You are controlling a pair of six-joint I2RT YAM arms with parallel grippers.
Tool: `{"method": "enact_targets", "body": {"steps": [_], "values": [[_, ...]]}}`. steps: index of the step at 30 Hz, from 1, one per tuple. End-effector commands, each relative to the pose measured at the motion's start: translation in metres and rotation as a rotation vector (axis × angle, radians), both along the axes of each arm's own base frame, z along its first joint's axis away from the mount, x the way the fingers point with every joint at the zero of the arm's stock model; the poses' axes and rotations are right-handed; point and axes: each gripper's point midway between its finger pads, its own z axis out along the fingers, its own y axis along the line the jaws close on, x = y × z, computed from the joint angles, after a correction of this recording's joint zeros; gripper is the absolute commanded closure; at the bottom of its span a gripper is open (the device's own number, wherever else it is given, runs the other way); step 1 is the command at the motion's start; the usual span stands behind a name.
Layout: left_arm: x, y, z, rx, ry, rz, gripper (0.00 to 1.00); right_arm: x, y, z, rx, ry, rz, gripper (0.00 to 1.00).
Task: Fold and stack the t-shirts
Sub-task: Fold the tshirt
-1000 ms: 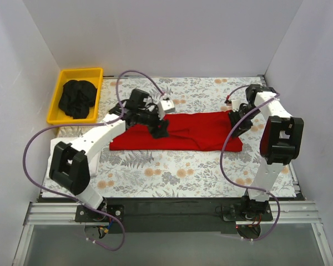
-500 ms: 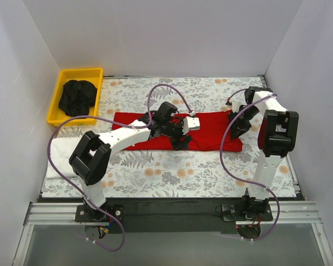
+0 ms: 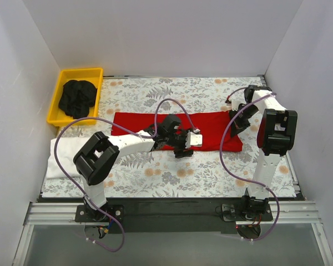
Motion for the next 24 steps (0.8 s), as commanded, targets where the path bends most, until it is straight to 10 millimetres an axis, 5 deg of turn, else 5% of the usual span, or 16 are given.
{"method": "enact_targets", "body": {"steps": [1, 14, 24], "values": [[0.012, -0.019, 0.017, -0.087, -0.193, -0.070, 0.41, 0.009, 0.007, 0.018, 0.052, -0.038, -0.018, 0.99], [0.025, -0.043, -0.008, -0.119, -0.530, -0.161, 0.70, 0.016, 0.017, 0.025, 0.108, -0.045, -0.043, 0.99], [0.028, -0.054, -0.003, -0.157, -0.619, -0.180, 0.72, 0.016, 0.016, 0.024, 0.107, -0.044, -0.032, 0.99]]}}
